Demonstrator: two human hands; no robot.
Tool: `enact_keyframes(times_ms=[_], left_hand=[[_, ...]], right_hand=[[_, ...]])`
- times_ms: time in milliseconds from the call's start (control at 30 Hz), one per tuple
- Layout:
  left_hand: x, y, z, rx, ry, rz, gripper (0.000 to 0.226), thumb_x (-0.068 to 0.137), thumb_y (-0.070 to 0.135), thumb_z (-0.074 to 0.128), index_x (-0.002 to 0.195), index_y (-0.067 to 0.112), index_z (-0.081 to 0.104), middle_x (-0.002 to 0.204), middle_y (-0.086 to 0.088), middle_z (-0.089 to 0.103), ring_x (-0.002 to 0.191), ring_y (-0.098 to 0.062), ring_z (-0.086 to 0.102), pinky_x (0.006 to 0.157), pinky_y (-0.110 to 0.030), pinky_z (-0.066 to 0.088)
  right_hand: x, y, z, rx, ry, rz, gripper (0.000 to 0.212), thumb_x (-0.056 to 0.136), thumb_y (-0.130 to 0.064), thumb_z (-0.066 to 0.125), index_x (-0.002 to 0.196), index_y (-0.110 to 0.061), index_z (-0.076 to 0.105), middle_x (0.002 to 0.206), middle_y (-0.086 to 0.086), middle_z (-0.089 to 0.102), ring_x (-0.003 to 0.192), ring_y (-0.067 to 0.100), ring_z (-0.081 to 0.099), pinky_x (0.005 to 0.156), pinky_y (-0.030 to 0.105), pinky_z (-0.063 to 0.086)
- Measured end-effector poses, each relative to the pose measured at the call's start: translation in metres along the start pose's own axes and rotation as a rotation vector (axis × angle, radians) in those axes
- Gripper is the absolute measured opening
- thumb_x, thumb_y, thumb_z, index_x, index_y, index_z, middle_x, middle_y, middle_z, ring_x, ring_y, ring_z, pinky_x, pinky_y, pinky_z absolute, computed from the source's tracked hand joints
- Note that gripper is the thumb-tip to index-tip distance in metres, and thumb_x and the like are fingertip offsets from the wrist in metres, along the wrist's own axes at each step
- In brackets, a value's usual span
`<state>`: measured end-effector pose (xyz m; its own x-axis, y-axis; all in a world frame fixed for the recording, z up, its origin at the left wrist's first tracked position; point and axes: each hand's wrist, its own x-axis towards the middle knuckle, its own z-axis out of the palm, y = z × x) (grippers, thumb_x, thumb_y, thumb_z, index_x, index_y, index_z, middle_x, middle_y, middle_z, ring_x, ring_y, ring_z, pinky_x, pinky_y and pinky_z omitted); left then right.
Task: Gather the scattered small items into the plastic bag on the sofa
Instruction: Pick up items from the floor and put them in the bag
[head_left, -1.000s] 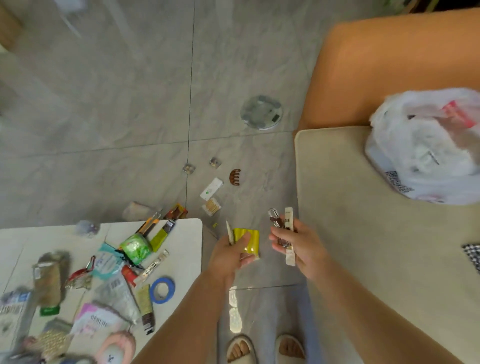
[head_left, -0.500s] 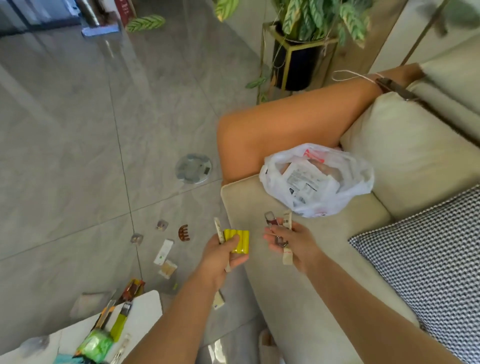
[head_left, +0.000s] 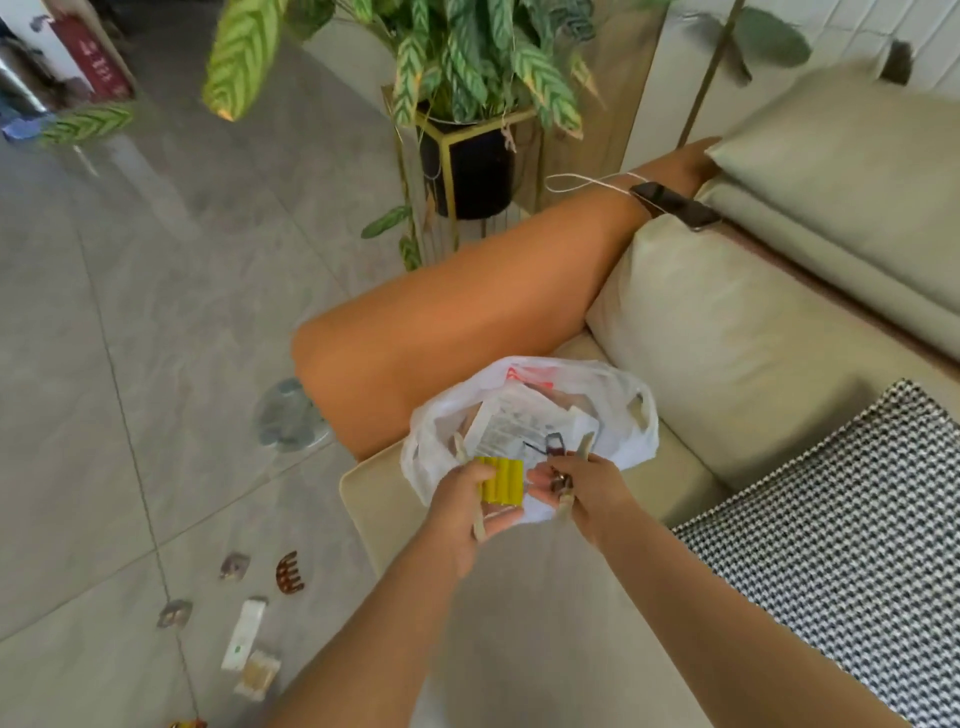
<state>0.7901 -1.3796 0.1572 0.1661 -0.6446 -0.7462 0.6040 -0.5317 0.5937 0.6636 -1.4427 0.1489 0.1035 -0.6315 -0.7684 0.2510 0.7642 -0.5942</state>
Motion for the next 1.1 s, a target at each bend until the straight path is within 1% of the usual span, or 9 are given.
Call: enact_keyframes(times_ms=[100,200,367,467,533,633,767,900,1100], left_hand=[[0.034,0.009,0.027,-0.030,0.036,-0.034,0.021,0.094,0.014,0.041,0.092,0.010,0.061,0.082,-0.015,0.065,0.072,-0.024,0.061,0.065,-0.035,0.056],[0.074,0.005,0.040,0.092,0.102,-0.069,0.026,0.098,0.016,0.038,0.118,0.006,0.053,0.106,-0.020,0.062,0.075,-0.025,0.062,0.068,-0.038,0.056],[0.135,-0.001,0.045,0.193,0.194,-0.150,0.026,0.096,0.018,0.051,0.120,0.007,0.049,0.113,-0.021,0.059,0.077,-0.032,0.064,0.048,-0.024,0.048],[0.164,-0.008,0.051,0.218,0.155,-0.132,0.032,0.091,0.019,0.061,0.118,0.003,0.054,0.074,-0.011,0.063,0.063,-0.021,0.058,0.074,-0.031,0.056],[0.172,-0.009,0.057,0.197,0.118,-0.113,0.027,0.089,0.020,0.062,0.112,0.005,0.057,0.085,-0.011,0.064,0.077,-0.022,0.064,0.081,-0.036,0.057],[0.181,-0.013,0.059,0.106,0.077,-0.077,0.020,0.092,0.019,0.058,0.111,0.013,0.059,0.102,-0.011,0.063,0.098,-0.024,0.063,0.081,-0.033,0.056],[0.176,-0.010,0.056,0.087,0.044,-0.034,0.022,0.092,0.019,0.056,0.113,0.020,0.059,0.114,-0.008,0.062,0.105,-0.019,0.059,0.084,-0.030,0.052],[0.159,-0.001,0.046,0.108,0.095,-0.027,0.026,0.097,0.010,0.046,0.121,0.017,0.053,0.121,-0.010,0.060,0.105,-0.019,0.060,0.089,-0.034,0.052],[0.105,0.001,0.009,0.095,0.162,-0.098,0.023,0.098,0.016,0.048,0.119,0.011,0.054,0.114,-0.013,0.065,0.096,-0.023,0.066,0.084,-0.033,0.054]], right_hand=[[0.038,-0.017,0.004,-0.045,0.089,0.042,0.027,0.093,0.005,0.041,0.069,-0.003,0.047,0.042,0.009,0.049,0.030,0.015,0.047,0.036,0.018,0.041],[0.075,-0.021,0.005,-0.107,0.152,0.078,0.031,0.095,0.004,0.037,0.065,-0.005,0.044,0.048,0.010,0.046,0.030,0.016,0.045,0.034,0.019,0.042],[0.131,-0.015,0.004,-0.247,0.212,0.139,0.026,0.096,-0.004,0.035,0.076,-0.005,0.052,0.067,0.009,0.051,0.056,0.023,0.051,0.075,0.046,0.053],[0.155,-0.021,0.001,-0.309,0.258,0.180,0.022,0.095,-0.005,0.038,0.077,-0.005,0.051,0.066,0.009,0.049,0.055,0.023,0.048,0.063,0.044,0.049],[0.161,-0.026,0.000,-0.370,0.262,0.111,0.010,0.094,-0.005,0.041,0.091,-0.005,0.051,0.072,0.010,0.051,0.060,0.021,0.050,0.051,0.033,0.049],[0.169,-0.019,-0.005,-0.397,0.248,-0.031,0.036,0.093,-0.006,0.043,0.130,-0.009,0.045,0.100,0.013,0.055,0.100,0.032,0.058,0.092,0.043,0.053],[0.164,-0.011,-0.007,-0.440,0.213,-0.083,0.050,0.093,-0.004,0.040,0.142,-0.014,0.036,0.135,0.016,0.047,0.119,0.035,0.049,0.104,0.051,0.041],[0.149,-0.002,-0.001,-0.505,0.189,-0.163,0.036,0.087,0.002,0.036,0.098,-0.022,0.060,0.110,0.014,0.061,0.090,0.026,0.059,0.096,0.051,0.048],[0.116,0.015,0.014,-0.446,0.071,-0.159,0.018,0.085,0.002,0.050,0.093,-0.011,0.060,0.083,0.002,0.063,0.088,0.023,0.062,0.071,0.030,0.052]])
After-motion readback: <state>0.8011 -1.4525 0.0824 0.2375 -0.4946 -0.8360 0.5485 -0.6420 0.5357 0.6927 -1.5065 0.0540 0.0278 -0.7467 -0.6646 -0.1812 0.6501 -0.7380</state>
